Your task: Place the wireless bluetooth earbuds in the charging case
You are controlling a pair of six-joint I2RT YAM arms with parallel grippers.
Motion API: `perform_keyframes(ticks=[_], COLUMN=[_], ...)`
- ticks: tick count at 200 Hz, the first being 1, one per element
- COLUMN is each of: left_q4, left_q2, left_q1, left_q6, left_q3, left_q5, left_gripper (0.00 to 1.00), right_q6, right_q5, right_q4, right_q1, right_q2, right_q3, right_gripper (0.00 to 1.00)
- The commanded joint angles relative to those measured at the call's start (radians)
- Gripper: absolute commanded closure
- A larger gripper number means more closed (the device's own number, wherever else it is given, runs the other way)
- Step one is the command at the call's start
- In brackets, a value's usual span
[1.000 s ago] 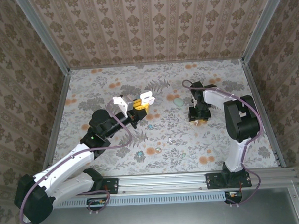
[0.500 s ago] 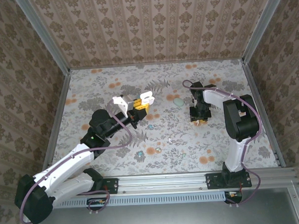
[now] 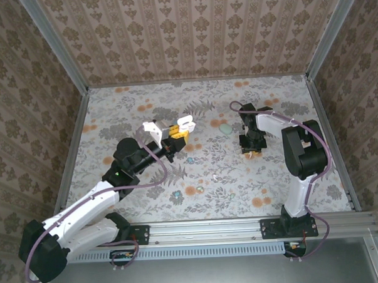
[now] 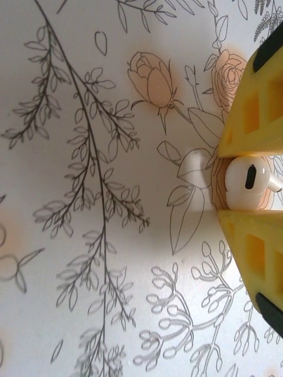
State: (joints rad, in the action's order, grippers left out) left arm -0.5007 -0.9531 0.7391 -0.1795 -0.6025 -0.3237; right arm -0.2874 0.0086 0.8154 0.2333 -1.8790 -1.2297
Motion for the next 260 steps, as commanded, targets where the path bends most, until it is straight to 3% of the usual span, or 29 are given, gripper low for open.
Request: perform_keyframes(ticks=[1,70,97,167,260], left_q4=[-0.007,-0.078,-0.101,-0.153,-0.174], left_q2=[-0.023,-0.149,-0.184,-0.235,-0.226], left_q1=[0.002,0.005,0.005,0.013,0.025], left_q6=[0.024,-0.005,-0.016,-0.038,-0.049], left_q3=[-0.011,-0.045,-0.059,-0.086,-0.089], left_q5=[0.001,-0.048,-0.066,-0.106,-0.109], left_gripper=[0.95,0.95,0.95,0.95,0.95], right_q6=[0.025,0.0,-0.006,0.016,0.0], right_q5=[0.011,-0.037,-0.019,-0.057,-0.084], right_q4=[0.005,-0.094,-0.137,-0.312,-0.397], right_q1=[0.025,0.148,0.229,0.396,0.422], right_q2=[0.107,0.528,0.624,0.658,0.615], right_q3=[0.005,-0.043,-0.1,-0.13,-0.091], right_gripper=[0.72,0.72,0.72,0.72,0.72])
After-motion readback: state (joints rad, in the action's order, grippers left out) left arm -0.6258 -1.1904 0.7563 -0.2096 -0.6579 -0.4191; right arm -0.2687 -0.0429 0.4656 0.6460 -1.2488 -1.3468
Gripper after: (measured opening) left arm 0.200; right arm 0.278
